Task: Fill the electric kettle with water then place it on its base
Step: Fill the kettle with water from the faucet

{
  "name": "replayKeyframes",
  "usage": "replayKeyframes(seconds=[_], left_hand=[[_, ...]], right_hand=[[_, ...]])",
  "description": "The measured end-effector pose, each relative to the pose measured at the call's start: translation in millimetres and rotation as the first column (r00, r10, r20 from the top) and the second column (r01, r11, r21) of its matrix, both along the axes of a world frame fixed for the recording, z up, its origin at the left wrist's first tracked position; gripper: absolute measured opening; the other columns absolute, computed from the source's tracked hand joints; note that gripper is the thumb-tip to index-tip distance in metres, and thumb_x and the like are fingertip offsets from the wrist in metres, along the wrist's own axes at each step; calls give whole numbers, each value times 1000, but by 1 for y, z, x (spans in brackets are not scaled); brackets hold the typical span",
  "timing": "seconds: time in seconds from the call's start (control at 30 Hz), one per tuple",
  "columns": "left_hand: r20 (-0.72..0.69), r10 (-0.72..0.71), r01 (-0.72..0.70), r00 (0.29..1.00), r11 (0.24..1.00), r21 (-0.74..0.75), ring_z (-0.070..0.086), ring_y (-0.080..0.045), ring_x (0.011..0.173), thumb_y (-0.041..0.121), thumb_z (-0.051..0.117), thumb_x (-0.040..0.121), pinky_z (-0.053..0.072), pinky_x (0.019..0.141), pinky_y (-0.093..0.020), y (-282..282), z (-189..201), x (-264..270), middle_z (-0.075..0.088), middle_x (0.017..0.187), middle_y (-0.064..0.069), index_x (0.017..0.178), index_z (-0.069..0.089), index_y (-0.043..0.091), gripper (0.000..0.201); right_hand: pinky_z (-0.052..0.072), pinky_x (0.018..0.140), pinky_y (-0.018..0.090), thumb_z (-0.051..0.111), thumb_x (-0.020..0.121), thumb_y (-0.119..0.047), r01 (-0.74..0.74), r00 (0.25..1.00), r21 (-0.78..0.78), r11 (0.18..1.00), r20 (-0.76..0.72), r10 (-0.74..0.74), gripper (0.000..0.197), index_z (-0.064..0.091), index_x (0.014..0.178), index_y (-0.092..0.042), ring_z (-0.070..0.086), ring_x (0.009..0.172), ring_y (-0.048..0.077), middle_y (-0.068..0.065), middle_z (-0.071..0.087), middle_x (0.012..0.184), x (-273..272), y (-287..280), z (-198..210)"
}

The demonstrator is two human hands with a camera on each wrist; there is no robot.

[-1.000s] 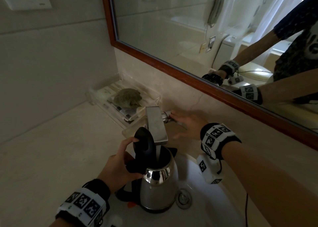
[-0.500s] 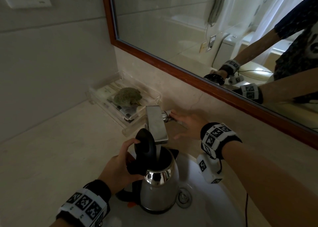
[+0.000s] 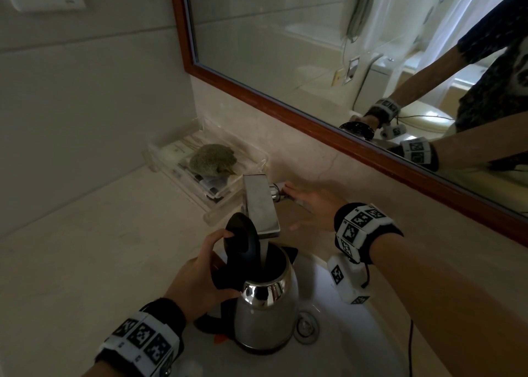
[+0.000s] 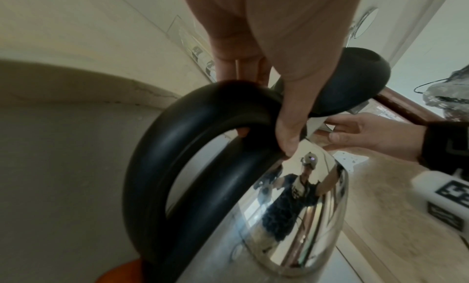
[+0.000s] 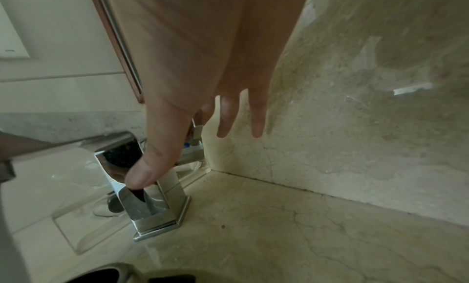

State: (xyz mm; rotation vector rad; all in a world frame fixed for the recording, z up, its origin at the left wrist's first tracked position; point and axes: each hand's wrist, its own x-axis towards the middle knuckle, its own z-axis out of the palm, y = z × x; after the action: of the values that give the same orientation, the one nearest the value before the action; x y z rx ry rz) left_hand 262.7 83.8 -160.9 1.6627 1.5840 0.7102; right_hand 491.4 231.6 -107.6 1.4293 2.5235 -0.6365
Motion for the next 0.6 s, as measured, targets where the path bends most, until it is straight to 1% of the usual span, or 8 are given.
replayKeyframes(seconds=[0.07, 0.13, 0.23, 0.33, 0.47, 0.6], left_hand=[[-1, -2, 2, 1000, 1000, 1, 64, -12, 72, 16, 82, 59, 45, 63, -12, 0, 0, 0, 64, 73, -1, 114, 18, 54, 92], [-4, 3, -3, 1000, 1000, -1, 62, -7, 73, 16, 82, 58, 44, 60, -10, 0, 0, 0, 63, 70, 1, 113, 19, 53, 92], [3, 9, -9, 1000, 1000, -5, 62, -4, 75, 16, 83, 58, 45, 60, -10, 0, 1, 0, 64, 72, 2, 113, 20, 53, 92], [13, 5, -4, 1000, 1000, -18, 62, -3, 76, 16, 83, 58, 45, 61, -9, 0, 1, 1, 64, 72, 3, 113, 21, 50, 90], [7, 1, -1, 1000, 1000, -22, 64, -10, 73, 17, 83, 59, 46, 63, -11, 0, 2, 1, 66, 76, 0, 114, 19, 50, 90], [7, 2, -1, 1000, 1000, -17, 64, -11, 72, 16, 82, 59, 47, 62, -12, 0, 2, 1, 65, 75, -1, 114, 20, 51, 90]], right_hand=[[21, 119, 33, 67, 80, -43, 0, 1000, -3, 1000, -3, 0, 92, 8, 149, -25, 17, 145, 16, -10, 2, 159, 0, 1, -1], [21, 119, 33, 67, 79, -43, 3, 1000, -7, 1000, -11, -3, 93, 8, 149, -26, 18, 145, 16, -10, 3, 159, 1, 1, -2], [25, 118, 35, 69, 78, -43, 9, 1000, -4, 1000, -24, -9, 94, 10, 148, -26, 21, 144, 16, -11, 4, 159, 2, 1, -3], [25, 118, 36, 69, 78, -44, 5, 1000, -1, 1000, -14, -5, 94, 9, 148, -26, 20, 145, 16, -11, 4, 159, 2, 2, -3], [23, 118, 33, 68, 78, -44, 13, 1000, -4, 1000, -18, -13, 94, 9, 148, -27, 19, 145, 16, -12, 4, 158, 2, 2, -3], [23, 118, 34, 69, 78, -44, 9, 1000, -2, 1000, -29, -9, 93, 10, 148, -27, 20, 145, 17, -11, 4, 159, 2, 2, -4]])
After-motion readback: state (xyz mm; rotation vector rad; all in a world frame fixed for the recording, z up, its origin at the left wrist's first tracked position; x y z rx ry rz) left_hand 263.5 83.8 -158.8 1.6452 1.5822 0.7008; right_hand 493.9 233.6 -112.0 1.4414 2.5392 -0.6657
